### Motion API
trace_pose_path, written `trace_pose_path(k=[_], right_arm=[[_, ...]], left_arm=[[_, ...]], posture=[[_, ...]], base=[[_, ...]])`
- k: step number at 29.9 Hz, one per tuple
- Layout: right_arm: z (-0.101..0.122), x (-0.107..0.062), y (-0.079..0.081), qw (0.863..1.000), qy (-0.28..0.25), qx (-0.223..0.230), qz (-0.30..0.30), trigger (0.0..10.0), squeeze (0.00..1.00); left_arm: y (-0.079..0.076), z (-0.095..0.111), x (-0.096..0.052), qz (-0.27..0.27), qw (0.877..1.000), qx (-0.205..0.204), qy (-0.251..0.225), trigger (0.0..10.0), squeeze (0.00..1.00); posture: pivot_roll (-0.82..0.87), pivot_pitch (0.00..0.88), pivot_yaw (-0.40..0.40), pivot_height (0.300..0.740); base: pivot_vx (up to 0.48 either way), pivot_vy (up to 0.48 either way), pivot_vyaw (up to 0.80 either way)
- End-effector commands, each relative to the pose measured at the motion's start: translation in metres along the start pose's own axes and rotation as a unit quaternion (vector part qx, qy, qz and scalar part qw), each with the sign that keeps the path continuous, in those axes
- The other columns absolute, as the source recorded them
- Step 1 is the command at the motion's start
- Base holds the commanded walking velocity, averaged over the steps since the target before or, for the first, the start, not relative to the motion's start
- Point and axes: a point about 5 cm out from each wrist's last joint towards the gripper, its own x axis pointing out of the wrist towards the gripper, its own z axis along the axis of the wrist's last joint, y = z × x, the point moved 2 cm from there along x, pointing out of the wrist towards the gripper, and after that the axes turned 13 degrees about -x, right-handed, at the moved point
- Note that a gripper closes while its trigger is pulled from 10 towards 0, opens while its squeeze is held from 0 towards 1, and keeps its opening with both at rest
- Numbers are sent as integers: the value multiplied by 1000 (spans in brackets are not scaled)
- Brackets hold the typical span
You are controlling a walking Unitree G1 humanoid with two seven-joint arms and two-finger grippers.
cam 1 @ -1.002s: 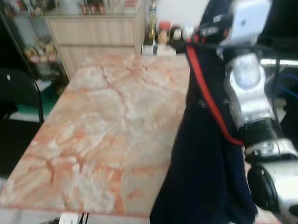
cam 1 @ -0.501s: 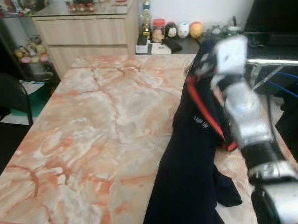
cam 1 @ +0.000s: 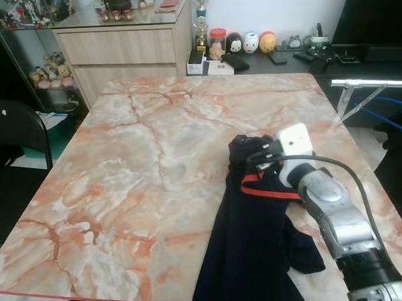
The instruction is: Hang hanger
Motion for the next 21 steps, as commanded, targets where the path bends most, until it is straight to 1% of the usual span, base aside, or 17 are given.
trace_pose_path(k=[1, 2, 3, 4, 7, 12, 13, 14, 16, 17, 18, 19, 20, 21], right_arm=[[5, -5, 3, 1000, -8, -1, 8, 10000, 0], [6, -9, 7, 1000, -10, 2, 16, 10000, 388], [6, -10, 7, 1000, -8, 4, 15, 10000, 922], [5, -11, 7, 1000, -5, 4, 13, 10000, 1000], [5, -13, 8, 1000, 2, 3, 16, 10000, 1000], [1, -21, 13, 999, 24, -16, 46, 10000, 1000], [0, -26, 12, 997, 30, -35, 63, 10000, 1000], [0, -26, 12, 997, 30, -35, 63, 10000, 1000], [-1, -31, 8, 994, 42, -61, 79, 10000, 1000], [-1, -31, 8, 994, 42, -61, 79, 10000, 1000], [-1, -34, 7, 993, 46, -71, 87, 10000, 1000], [-1, -37, 5, 991, 49, -83, 97, 10000, 1000], [0, -42, 0, 985, 57, -110, 117, 10000, 1000], [0, -44, -4, 983, 64, -123, 118, 10000, 1000]], left_arm=[[1, -4, -1, 1, 1000, 4, 12, 10000, 0], [2, -5, -1, 2, 1000, 4, 16, 10000, 0], [3, -6, -1, 3, 1000, 3, 18, 10000, 0], [4, -7, -2, 5, 1000, 3, 22, 10000, 0], [5, -9, -2, 6, 1000, 4, 29, 10000, 0], [8, -12, -3, 10, 999, 2, 38, 10000, 0], [8, -13, -4, 10, 999, 2, 42, 10000, 0], [8, -13, -4, 10, 999, 2, 42, 10000, 0], [7, -14, -4, 9, 999, 1, 44, 10000, 0], [7, -14, -4, 9, 999, 1, 44, 10000, 0], [7, -15, -4, 8, 999, 1, 45, 10000, 0], [7, -15, -4, 7, 999, 0, 46, 10000, 0], [7, -16, -4, 4, 999, 0, 49, 10000, 0], [6, -16, -4, 3, 999, -2, 49, 10000, 0]], posture=[[0, 18, 17, 740], [-2, 17, 17, 740], [-2, 17, 17, 740], [-2, 17, 17, 740], [-2, 17, 17, 740], [0, 13, 16, 740], [0, 13, 16, 740], [0, 13, 16, 740], [0, 13, 16, 740], [0, 13, 16, 740], [0, 13, 16, 740], [0, 13, 16, 740], [-10, 2, 16, 740], [-10, 1, 17, 740]], base=[[0, 0, 0], [0, 0, 0], [0, 0, 0], [0, 0, 0], [0, 0, 0], [0, 0, 0], [0, 0, 0], [0, 0, 0], [0, 0, 0], [0, 0, 0], [0, 0, 0], [0, 0, 0], [0, 0, 0], [0, 0, 0]])
